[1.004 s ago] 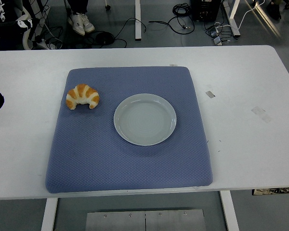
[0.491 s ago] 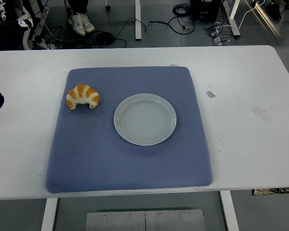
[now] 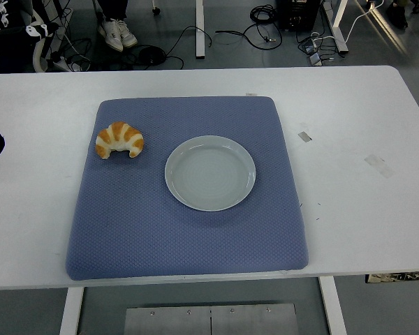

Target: Place the bread on the plate

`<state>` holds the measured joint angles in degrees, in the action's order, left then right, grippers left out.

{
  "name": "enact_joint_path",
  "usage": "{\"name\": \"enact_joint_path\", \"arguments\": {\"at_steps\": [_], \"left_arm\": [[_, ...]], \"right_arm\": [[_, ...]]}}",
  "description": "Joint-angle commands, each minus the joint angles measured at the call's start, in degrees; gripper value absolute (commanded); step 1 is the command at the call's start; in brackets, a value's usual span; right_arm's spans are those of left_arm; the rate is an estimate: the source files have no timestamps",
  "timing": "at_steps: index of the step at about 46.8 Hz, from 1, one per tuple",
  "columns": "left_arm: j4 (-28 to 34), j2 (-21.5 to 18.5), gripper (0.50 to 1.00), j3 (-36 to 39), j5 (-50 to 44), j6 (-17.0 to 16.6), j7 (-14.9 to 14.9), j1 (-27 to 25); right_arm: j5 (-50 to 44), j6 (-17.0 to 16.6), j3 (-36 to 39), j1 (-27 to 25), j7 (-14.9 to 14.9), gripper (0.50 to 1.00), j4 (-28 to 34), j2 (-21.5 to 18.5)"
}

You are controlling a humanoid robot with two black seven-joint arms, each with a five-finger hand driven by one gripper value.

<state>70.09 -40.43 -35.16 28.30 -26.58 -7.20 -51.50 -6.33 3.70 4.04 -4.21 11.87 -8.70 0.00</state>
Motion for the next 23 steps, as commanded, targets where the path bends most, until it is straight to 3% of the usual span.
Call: {"name": "enact_joint_path", "arguments": {"at_steps": [1,23], "left_arm": [[0.2,0.0,0.975,0.2,0.0,0.0,0.4,0.0],[2.6,-0.3,0.975,0.5,2.3,-0.1,4.3,-0.3]], "right_arm": [[0.0,0.0,0.0,0.0,0.0,1.000,0.0,0.0],[0.0,0.0,0.0,0.0,0.0,1.000,0.0,0.0]]}}
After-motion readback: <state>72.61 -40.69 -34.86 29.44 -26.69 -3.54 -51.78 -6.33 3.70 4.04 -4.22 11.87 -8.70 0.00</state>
